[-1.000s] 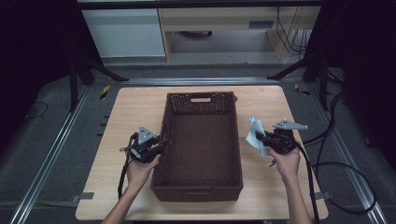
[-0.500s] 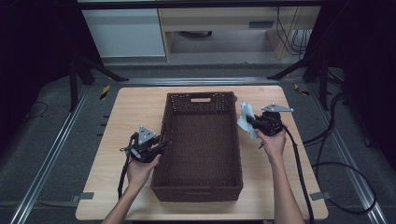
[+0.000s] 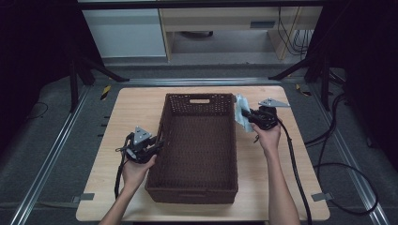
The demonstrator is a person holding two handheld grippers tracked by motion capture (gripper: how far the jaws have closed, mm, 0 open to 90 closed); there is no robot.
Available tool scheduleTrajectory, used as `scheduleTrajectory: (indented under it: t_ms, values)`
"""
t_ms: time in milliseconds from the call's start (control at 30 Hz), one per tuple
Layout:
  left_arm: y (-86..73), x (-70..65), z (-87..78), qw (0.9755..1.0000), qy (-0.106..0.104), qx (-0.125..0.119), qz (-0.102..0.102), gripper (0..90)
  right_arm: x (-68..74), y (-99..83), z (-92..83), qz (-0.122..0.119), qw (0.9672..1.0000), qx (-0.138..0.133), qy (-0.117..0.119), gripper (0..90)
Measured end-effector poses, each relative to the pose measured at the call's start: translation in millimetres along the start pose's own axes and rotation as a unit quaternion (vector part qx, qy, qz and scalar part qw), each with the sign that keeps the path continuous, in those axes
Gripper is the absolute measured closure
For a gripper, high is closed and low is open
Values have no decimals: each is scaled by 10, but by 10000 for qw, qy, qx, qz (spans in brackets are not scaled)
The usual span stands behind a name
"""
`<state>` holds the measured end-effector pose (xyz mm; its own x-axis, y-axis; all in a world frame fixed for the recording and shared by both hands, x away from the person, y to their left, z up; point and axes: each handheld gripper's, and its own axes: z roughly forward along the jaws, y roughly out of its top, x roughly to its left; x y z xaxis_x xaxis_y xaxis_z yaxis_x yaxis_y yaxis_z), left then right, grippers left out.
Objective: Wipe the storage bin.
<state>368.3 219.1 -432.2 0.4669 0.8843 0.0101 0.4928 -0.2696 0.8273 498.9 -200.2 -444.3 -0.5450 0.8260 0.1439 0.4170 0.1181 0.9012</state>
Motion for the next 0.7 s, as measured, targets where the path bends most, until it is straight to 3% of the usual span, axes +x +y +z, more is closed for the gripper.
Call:
scheduleTrajectory:
  t_ms: [167, 300, 400, 600, 700]
  values:
    - [-2, 2, 2, 10000, -18, -5, 5, 687, 21, 6, 141, -110, 9999, 36, 53, 791]
    - [-3, 2, 1, 10000, -16, 1, 27, 687, -36, -65, 253, 2, 9999, 121, 27, 793]
    - [-3, 2, 1, 10000, -17, -1, 23, 687, -89, -176, 368, 54, 9988, 492, -49, 794]
    - [-8, 0, 1, 10000, -12, -28, -22, 689, -155, -403, 573, 102, 9908, 1336, -187, 793]
    - [-10, -3, 2, 10000, -5, -40, -49, 691, -144, -406, 584, 175, 9906, 1350, -126, 793]
